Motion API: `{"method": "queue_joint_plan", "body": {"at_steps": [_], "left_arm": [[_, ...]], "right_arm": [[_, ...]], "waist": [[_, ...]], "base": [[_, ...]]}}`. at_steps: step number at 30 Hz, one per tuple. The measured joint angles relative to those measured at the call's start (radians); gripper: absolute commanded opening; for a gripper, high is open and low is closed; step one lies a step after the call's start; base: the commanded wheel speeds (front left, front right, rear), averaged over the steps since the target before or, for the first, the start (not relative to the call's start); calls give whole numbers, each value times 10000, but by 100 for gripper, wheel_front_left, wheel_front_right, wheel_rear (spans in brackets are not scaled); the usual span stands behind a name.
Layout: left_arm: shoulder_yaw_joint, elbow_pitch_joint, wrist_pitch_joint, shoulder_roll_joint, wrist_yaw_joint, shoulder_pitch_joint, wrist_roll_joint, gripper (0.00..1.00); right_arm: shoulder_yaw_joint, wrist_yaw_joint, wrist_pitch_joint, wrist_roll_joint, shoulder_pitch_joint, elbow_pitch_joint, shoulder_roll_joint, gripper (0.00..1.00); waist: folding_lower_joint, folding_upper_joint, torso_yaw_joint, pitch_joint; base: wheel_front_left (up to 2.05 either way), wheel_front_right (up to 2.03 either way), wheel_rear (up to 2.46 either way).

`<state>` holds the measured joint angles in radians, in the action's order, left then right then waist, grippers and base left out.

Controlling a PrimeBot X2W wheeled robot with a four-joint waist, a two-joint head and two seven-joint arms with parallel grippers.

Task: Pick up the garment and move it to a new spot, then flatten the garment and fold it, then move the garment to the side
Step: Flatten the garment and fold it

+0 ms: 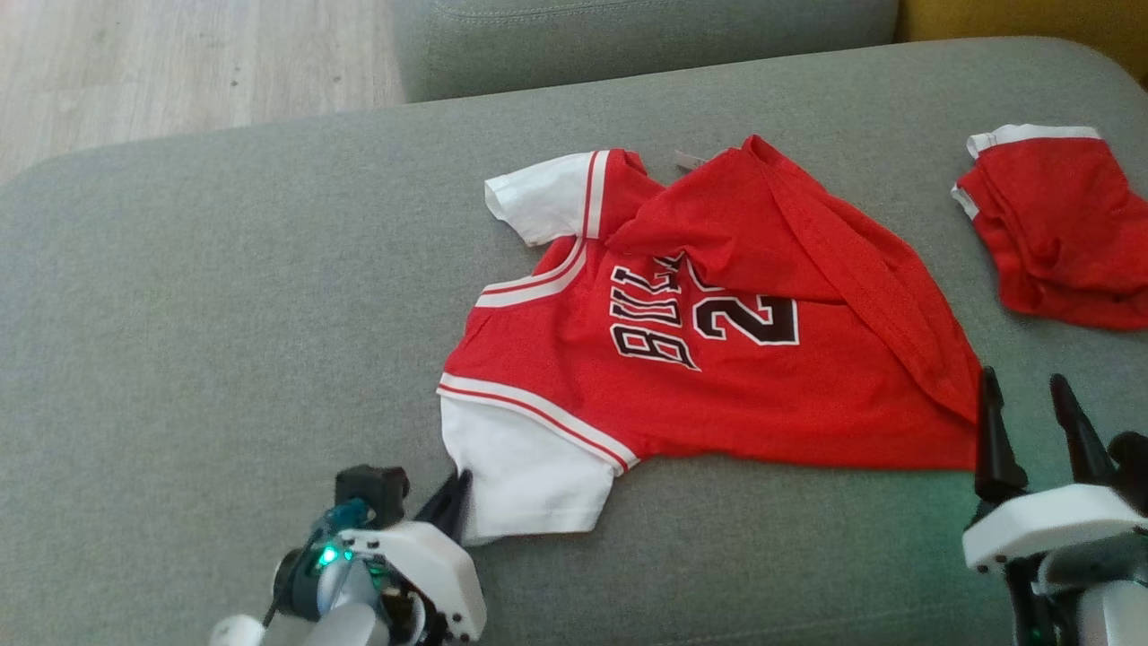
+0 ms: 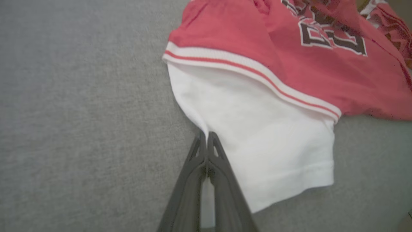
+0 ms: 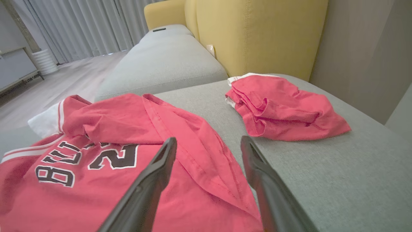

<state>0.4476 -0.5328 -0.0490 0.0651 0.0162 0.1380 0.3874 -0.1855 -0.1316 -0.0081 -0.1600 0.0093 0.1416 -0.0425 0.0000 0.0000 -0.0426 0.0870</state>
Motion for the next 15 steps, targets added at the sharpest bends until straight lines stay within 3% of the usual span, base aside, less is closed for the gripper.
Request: {"method": "queue_joint_plan", "body": {"at_steps": [7, 15], "left_arm": [[-205, 610, -1547, -8, -153, 72, 130, 0], [-564, 1415, -1992, -33, -132, 108, 109, 0]], "right_arm": [[-529, 0, 359, 132, 3, 863, 4, 100], [-984, 0, 541, 104, -37, 2414, 8, 100]], "waist": [[0, 0, 129, -73], [0, 0, 253, -62]], "base": [[0, 0, 0], [0, 0, 0]]}}
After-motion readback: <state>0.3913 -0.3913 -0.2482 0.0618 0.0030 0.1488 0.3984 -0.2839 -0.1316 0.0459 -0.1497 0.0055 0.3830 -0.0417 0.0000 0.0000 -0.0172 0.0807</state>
